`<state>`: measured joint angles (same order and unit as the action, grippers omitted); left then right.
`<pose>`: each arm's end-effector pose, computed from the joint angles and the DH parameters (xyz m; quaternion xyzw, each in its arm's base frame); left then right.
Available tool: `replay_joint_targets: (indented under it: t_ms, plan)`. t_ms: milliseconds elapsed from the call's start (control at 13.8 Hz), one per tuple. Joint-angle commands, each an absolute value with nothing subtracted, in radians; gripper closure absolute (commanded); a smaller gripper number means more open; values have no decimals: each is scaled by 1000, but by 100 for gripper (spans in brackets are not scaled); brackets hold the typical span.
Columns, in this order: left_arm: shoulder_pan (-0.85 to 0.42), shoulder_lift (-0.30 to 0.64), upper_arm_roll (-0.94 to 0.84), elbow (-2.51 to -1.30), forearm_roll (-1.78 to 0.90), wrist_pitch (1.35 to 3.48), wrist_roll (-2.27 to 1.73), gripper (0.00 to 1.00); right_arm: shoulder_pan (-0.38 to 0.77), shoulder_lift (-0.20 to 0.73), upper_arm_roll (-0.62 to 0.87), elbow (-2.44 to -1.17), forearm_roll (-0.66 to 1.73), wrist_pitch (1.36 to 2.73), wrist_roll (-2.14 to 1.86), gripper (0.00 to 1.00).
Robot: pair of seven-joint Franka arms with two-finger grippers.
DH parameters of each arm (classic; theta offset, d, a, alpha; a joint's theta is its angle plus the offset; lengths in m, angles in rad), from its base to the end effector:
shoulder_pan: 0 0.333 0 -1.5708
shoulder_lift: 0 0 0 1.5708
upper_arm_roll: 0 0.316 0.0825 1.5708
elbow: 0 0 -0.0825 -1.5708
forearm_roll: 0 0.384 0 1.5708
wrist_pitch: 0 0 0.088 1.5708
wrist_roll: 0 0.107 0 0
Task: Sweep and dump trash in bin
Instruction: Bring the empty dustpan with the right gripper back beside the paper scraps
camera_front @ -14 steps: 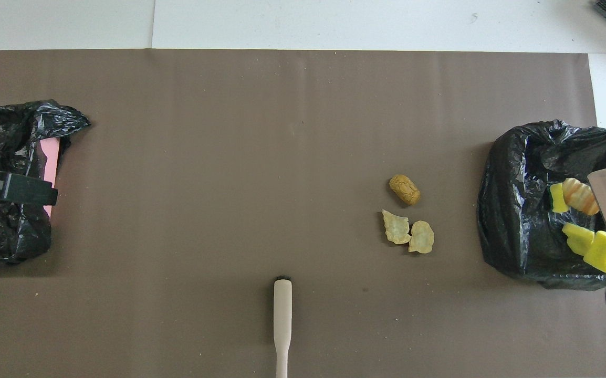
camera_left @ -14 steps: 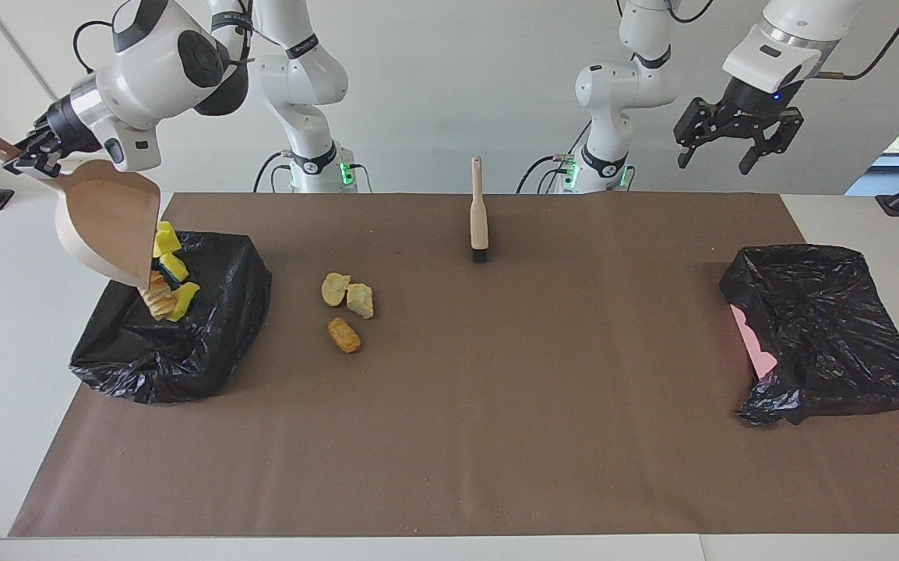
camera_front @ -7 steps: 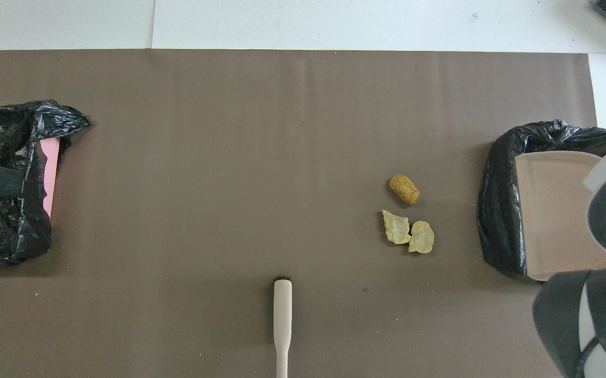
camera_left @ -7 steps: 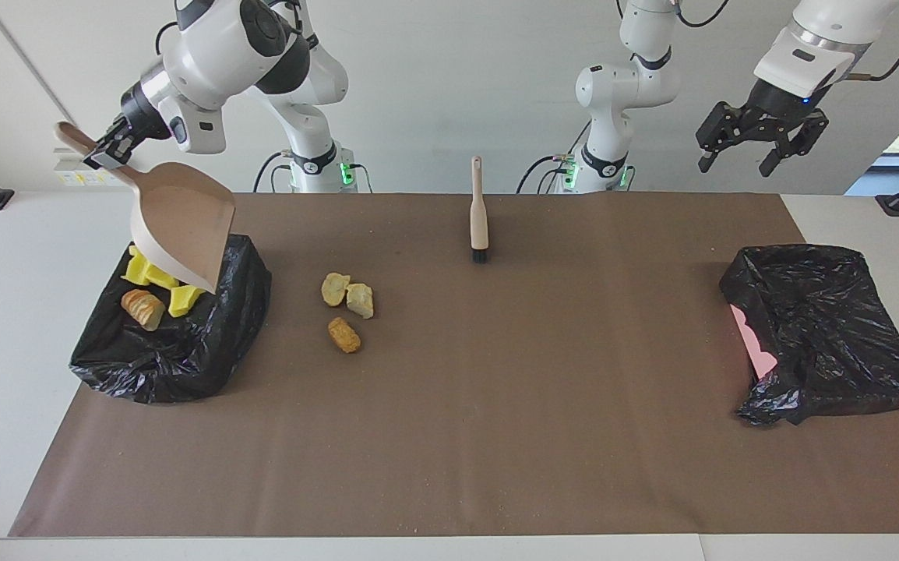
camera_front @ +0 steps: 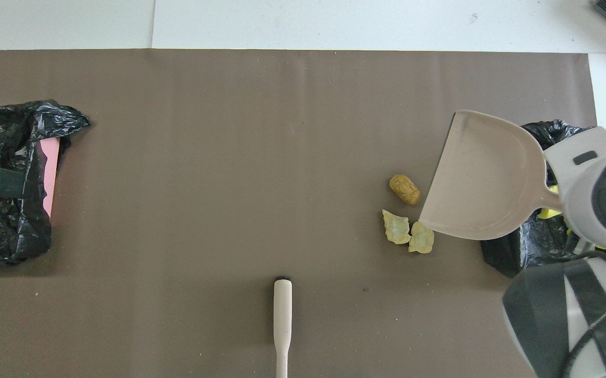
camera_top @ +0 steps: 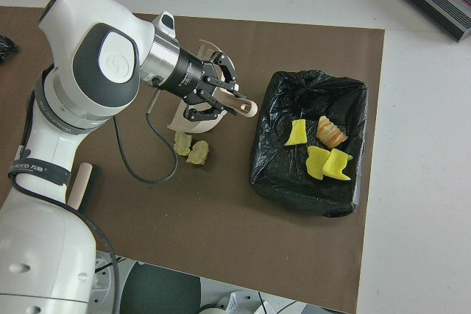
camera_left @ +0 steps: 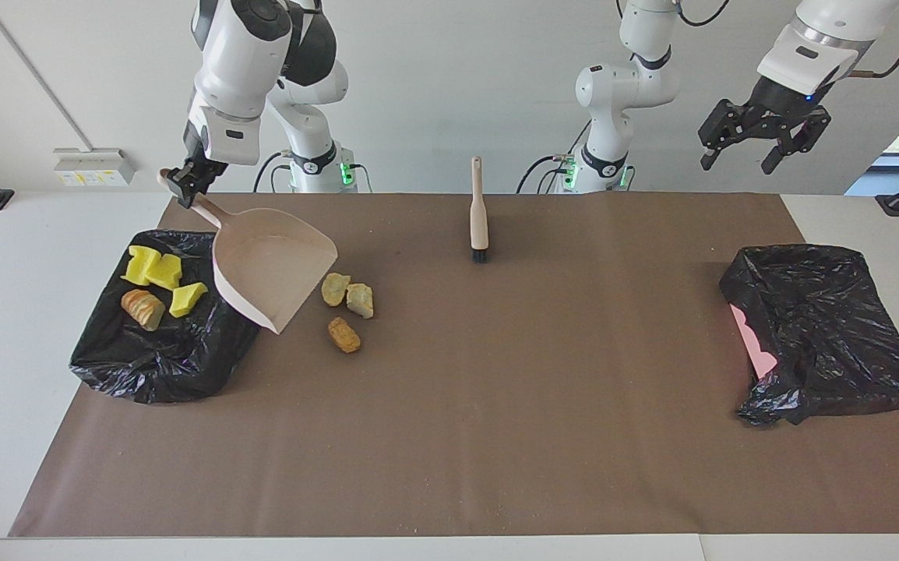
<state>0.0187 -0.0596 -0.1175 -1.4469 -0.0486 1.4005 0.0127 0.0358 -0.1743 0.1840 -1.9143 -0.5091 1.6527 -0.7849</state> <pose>0.5122 -0.0591 0.6986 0.9980 -0.0599 0.0055 0.0207 0.4971 0.0678 0.5733 0.8294 0.4897 -0.1166 0.2421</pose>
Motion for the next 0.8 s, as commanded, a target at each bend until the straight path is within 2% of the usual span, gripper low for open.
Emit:
replay_joint_targets:
  t_ms: [0, 291, 436, 727]
  plan:
    - [-37, -64, -60, -1437, -49, 1373, 23, 0, 96, -83, 183, -1830, -379, 1631, -494, 100]
    - [-100, -57, -18, -1433, -38, 1351, 23, 0, 240, 90, 183, -1711, -289, 1628, -53, 100]
    - [-103, -61, -17, -1434, -35, 1359, 20, 0, 278, 197, 181, -1631, -171, 1641, 172, 100]
    - [-69, -74, -17, -1453, -37, 1361, 21, 0, 369, 392, 181, -1465, -112, 1695, 466, 100]
